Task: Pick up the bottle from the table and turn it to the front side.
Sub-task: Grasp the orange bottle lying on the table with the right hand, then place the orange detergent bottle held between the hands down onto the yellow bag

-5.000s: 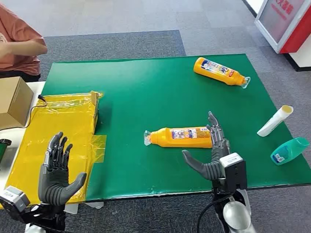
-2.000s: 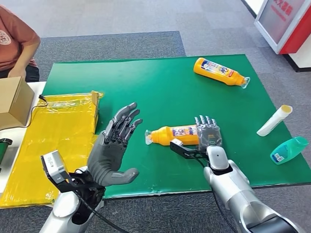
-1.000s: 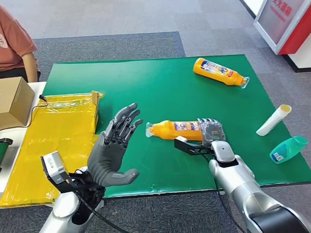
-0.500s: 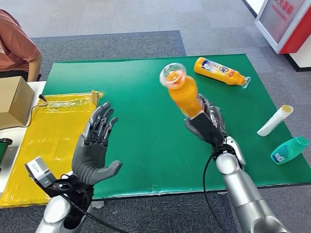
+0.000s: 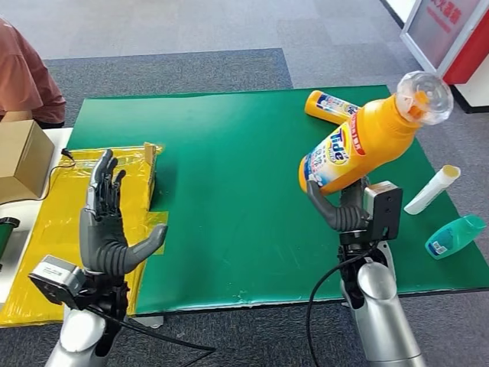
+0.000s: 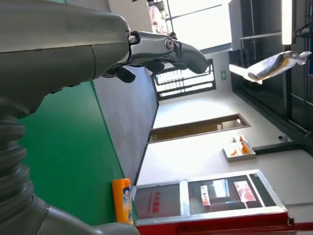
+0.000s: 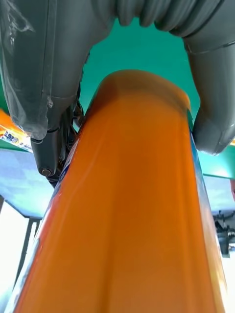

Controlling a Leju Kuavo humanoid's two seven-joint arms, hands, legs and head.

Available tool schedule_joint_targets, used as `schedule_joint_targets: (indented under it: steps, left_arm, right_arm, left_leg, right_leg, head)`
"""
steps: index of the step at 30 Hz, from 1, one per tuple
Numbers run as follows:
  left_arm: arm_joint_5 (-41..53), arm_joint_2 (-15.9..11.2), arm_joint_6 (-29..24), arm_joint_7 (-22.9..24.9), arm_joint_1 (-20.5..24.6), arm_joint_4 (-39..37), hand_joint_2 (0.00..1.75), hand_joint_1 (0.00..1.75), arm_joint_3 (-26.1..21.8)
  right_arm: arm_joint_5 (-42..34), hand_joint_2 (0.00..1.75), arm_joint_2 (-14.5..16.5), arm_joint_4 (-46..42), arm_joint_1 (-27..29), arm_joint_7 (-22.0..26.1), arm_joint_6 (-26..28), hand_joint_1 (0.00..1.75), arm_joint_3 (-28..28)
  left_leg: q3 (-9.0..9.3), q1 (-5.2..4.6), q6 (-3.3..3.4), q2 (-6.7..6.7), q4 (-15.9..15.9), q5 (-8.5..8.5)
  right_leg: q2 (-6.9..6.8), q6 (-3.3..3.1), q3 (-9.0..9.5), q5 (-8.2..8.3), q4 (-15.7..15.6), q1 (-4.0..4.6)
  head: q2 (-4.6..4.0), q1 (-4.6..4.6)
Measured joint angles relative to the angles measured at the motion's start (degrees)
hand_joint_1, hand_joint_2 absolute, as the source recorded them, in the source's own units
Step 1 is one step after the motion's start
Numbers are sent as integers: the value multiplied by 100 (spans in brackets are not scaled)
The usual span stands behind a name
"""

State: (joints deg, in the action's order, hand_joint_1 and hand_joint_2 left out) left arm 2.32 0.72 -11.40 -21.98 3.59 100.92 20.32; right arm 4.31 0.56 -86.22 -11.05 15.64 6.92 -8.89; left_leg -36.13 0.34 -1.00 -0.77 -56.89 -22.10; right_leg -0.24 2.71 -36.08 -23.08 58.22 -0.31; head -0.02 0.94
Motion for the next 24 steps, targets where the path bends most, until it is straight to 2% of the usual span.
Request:
schedule_joint_targets:
  steps: [5,10,14,17,24]
  left_arm:
    - [-870,-8,431,137,194,-67,175,0,-128]
    - [-1112,-7,579,236,380,-157,175,0,-193]
    - [-1731,10,1058,503,558,-273,175,0,-192]
    - [-2251,52,1530,690,739,-424,175,0,-115]
    - [-2850,96,2140,1013,1051,-757,175,0,259]
  right_arm:
    - [815,175,204,-79,137,135,688,175,-349]
    - [1070,175,336,-65,207,168,895,175,-686]
    - [1364,175,417,39,166,234,1157,175,-908]
    - [1571,175,497,214,38,272,1368,175,-1106]
    - [2104,175,627,625,-241,320,1832,175,-1444]
  left_leg:
    - [1,1,-1,-1,0,1]
    - [0,1,-1,0,0,1]
    - [-1,0,-1,0,0,1]
    - [-1,0,-1,-1,0,2]
    - [0,0,-3,0,0,4]
  right_leg:
    - [1,-1,-1,1,0,2]
    - [0,-1,-1,1,0,1]
    - [1,-1,-2,1,0,1]
    - [1,-1,-2,1,0,0]
    - [1,-2,-3,2,0,1]
  head:
    - [0,0]
    - [0,0]
    - [0,0]
    - [0,-1]
    - [0,-1]
